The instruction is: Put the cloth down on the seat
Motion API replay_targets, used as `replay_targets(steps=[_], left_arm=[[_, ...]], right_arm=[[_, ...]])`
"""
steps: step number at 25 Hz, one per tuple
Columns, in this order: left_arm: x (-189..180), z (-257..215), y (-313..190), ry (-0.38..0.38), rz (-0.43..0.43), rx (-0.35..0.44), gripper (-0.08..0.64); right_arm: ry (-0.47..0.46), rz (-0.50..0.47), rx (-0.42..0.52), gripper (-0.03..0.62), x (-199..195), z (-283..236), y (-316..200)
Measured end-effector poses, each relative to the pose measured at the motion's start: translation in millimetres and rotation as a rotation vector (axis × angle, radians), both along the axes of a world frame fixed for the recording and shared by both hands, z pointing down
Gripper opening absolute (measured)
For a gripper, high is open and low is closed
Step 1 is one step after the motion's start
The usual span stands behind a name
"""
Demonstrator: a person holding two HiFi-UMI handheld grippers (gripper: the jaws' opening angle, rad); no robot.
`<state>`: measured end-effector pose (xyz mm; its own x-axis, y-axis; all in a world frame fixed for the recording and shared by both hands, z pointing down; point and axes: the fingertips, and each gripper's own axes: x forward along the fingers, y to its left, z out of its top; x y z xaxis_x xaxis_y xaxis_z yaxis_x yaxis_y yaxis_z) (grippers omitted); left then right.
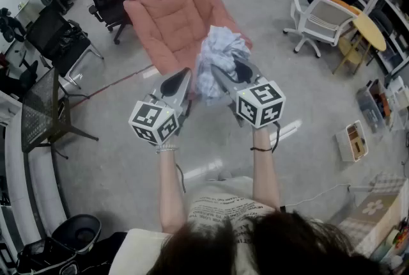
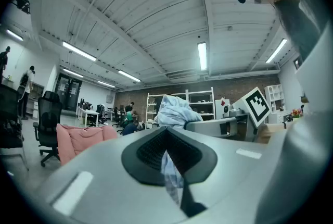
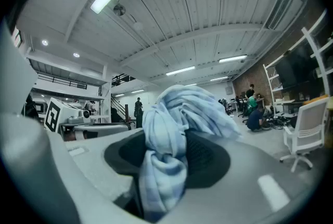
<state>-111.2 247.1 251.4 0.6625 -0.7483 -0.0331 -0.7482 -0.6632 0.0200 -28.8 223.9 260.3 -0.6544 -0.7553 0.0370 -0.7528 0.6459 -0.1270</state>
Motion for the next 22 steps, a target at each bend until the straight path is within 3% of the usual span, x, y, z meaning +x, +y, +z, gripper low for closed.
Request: replay_targets(steps=[15, 22], left_arm=[[6, 5, 1, -0.002, -0.003, -0.006, -0.009], [11, 15, 3, 0.012, -0.042, -0.05, -0.009]], right_arm=[[-0.007, 0.003, -0.018, 0.204, 8, 6, -1], [-0.004, 0.005, -0.049, 0.204, 24, 17, 2]])
